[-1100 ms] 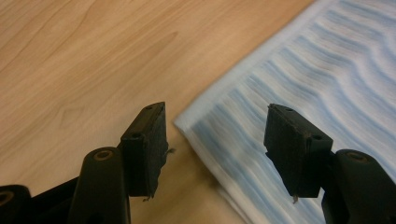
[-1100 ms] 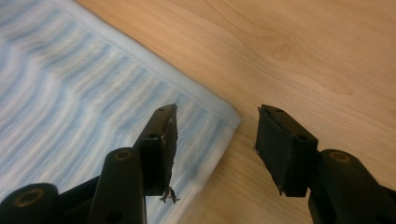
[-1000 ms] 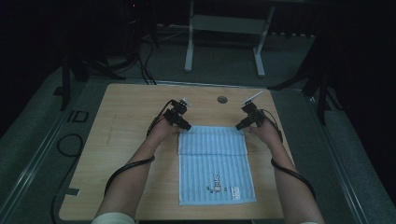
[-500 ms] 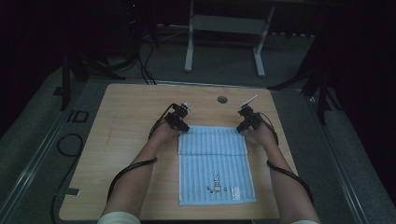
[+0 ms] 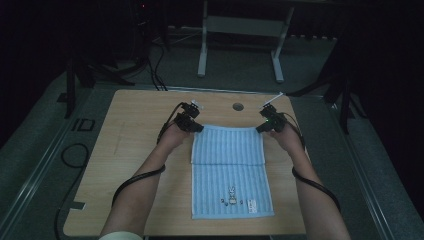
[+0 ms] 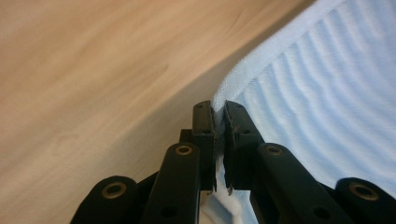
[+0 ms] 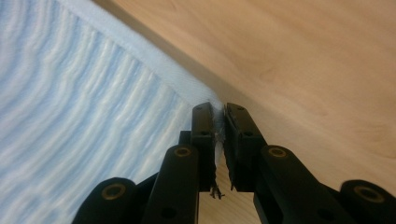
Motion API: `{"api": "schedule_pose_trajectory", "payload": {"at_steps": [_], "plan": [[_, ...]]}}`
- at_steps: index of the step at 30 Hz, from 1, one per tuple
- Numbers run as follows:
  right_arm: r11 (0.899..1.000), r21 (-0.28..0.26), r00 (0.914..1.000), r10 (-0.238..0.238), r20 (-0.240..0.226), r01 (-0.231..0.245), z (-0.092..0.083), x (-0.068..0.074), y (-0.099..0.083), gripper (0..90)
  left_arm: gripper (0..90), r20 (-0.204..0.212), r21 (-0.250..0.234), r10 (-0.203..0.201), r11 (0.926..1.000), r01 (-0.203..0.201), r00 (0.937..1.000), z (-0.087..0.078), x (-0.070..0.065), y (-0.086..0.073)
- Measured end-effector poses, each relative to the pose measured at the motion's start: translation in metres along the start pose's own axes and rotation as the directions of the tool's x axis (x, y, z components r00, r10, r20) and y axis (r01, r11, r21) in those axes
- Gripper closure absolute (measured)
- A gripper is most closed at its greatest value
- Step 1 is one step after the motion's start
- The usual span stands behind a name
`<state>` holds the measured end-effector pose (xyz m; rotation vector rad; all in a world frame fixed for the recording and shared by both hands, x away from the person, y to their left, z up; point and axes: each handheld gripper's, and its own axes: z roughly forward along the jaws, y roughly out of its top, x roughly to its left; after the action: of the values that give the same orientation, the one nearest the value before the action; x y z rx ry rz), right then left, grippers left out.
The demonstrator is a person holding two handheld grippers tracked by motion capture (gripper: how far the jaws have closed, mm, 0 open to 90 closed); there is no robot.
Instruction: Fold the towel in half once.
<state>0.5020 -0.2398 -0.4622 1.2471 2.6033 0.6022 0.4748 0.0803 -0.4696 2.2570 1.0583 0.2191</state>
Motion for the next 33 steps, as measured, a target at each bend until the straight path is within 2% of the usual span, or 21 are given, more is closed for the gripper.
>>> {"api": "schedule_pose_trajectory", "payload": {"at_steps": [4,5,7,10,13,16,17,18,19,20,21,22,23,24,25,26,27,28,29,32,33], "plan": [[0.997,-0.064,0.9986,-0.053,0.005,0.053,-0.033,0.007,-0.001,82.4,83.7,0.021,-0.066,0.024,0.9975,-0.023,0.9995,-0.035,-0.007,0.001],[0.997,-0.064,0.9986,-0.053,0.005,0.053,-0.033,0.007,-0.001,82.4,83.7,0.021,-0.066,0.024,0.9975,-0.023,0.9995,-0.035,-0.007,0.001],[0.99,-0.099,0.995,-0.099,0.017,0.1,-0.059,0.015,-0.001,82.4,83.7,0.03,-0.098,0.052,0.994,-0.049,0.9982,-0.059,-0.013,0.002],[0.985,-0.118,0.9917,-0.124,0.034,0.127,-0.073,0.018,0.0,82.4,83.7,0.025,-0.12,0.061,0.9912,-0.057,0.9978,-0.072,-0.017,0.005],[0.971,-0.18,0.9877,-0.147,0.053,0.154,-0.102,0.025,0.001,82.4,83.6,0.015,-0.167,0.096,0.9818,-0.092,0.9953,-0.099,-0.029,0.007],[0.962,-0.213,0.985,-0.166,0.048,0.172,-0.116,0.03,-0.003,82.4,83.6,0.031,-0.196,0.116,0.9748,-0.108,0.9928,-0.111,-0.035,0.002],[0.951,-0.246,0.9818,-0.186,0.037,0.189,-0.126,0.036,-0.013,82.3,83.6,0.051,-0.211,0.133,0.9702,-0.12,0.9898,-0.119,-0.044,-0.007],[0.951,-0.246,0.9818,-0.186,0.037,0.189,-0.126,0.036,-0.013,82.3,83.6,0.051,-0.211,0.133,0.9702,-0.12,0.9898,-0.119,-0.044,-0.007],[0.942,-0.268,0.9787,-0.203,0.027,0.203,-0.132,0.043,-0.028,82.3,83.6,0.075,-0.224,0.149,0.966,-0.128,0.986,-0.123,-0.054,-0.023],[0.942,-0.268,0.9787,-0.203,0.027,0.203,-0.132,0.043,-0.028,82.3,83.6,0.075,-0.224,0.149,0.966,-0.128,0.986,-0.123,-0.054,-0.023],[0.936,-0.281,0.976,-0.218,0.009,0.211,-0.134,0.048,-0.048,82.3,83.5,0.093,-0.226,0.167,0.9637,-0.142,0.9816,-0.121,-0.064,-0.043],[0.936,-0.281,0.976,-0.218,0.009,0.211,-0.134,0.048,-0.048,82.3,83.5,0.093,-0.226,0.167,0.9637,-0.142,0.9816,-0.121,-0.064,-0.043],[0.931,-0.306,0.9741,-0.222,-0.044,0.198,-0.131,0.051,-0.071,82.3,83.5,0.129,-0.225,0.161,0.9656,-0.13,0.9785,-0.116,-0.073,-0.064],[0.931,-0.306,0.9741,-0.222,-0.044,0.198,-0.131,0.051,-0.071,82.3,83.5,0.129,-0.225,0.161,0.9656,-0.13,0.9785,-0.116,-0.073,-0.064],[0.932,-0.307,0.969,-0.231,-0.087,0.195,-0.125,0.056,-0.095,82.2,83.5,0.153,-0.2,0.173,0.9697,-0.14,0.973,-0.107,-0.083,-0.083],[0.932,-0.307,0.969,-0.231,-0.087,0.195,-0.125,0.056,-0.095,82.2,83.4,0.153,-0.2,0.173,0.9697,-0.14,0.973,-0.107,-0.083,-0.083],[0.935,-0.302,0.9645,-0.232,-0.127,0.185,-0.117,0.062,-0.117,82.2,83.5,0.184,-0.167,0.182,0.9743,-0.151,0.9659,-0.097,-0.092,-0.1],[0.935,-0.302,0.9645,-0.232,-0.127,0.185,-0.117,0.062,-0.117,82.2,83.5,0.184,-0.167,0.182,0.9743,-0.151,0.9659,-0.097,-0.092,-0.1],[0.945,-0.26,0.9622,-0.238,-0.133,0.198,-0.107,0.07,-0.136,82.2,83.4,0.188,-0.134,0.197,0.9757,-0.173,0.9622,-0.086,-0.101,-0.114],[0.952,-0.237,0.96,-0.232,-0.157,0.191,-0.097,0.079,-0.153,82.1,83.4,0.199,-0.1,0.214,0.9753,-0.197,0.9565,-0.078,-0.109,-0.127],[0.955,-0.197,0.9544,-0.256,-0.154,0.224,-0.087,0.088,-0.167,82.1,83.4,0.225,-0.081,0.204,0.9783,-0.19,0.9527,-0.073,-0.113,-0.137]]}}
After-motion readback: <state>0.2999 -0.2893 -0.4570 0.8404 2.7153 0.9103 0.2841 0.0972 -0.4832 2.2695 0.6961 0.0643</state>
